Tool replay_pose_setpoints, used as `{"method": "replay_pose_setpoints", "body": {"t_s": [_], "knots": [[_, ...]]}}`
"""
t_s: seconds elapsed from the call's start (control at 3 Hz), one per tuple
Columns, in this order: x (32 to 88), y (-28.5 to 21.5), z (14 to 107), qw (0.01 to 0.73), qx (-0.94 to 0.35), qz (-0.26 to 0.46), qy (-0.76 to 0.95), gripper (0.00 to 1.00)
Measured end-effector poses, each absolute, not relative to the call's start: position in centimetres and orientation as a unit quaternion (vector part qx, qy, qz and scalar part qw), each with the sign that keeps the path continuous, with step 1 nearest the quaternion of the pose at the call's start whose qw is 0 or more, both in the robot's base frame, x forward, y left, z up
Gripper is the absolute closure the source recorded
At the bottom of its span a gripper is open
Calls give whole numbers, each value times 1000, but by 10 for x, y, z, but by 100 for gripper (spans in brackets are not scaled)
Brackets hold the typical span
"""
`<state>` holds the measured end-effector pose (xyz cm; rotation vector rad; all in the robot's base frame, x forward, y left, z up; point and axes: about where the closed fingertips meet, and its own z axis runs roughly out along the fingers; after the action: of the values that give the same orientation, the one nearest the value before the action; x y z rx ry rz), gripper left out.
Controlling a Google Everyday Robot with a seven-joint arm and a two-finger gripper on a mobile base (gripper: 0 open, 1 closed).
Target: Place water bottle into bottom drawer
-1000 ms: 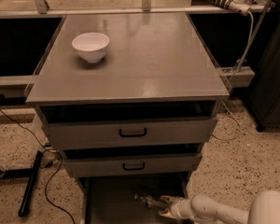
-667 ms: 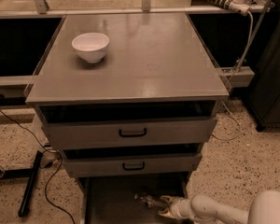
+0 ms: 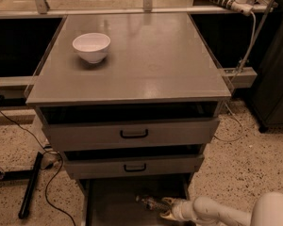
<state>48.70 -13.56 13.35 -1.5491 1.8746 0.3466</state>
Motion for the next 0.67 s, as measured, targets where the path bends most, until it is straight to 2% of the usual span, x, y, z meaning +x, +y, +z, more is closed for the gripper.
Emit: {"method": "replay_pose_setpoints", "body": {"t_s": [0.33, 0.67], "knots": [[487, -136, 133, 336, -594, 133, 719, 12], [487, -135, 133, 336, -594, 133, 719, 0]]}}
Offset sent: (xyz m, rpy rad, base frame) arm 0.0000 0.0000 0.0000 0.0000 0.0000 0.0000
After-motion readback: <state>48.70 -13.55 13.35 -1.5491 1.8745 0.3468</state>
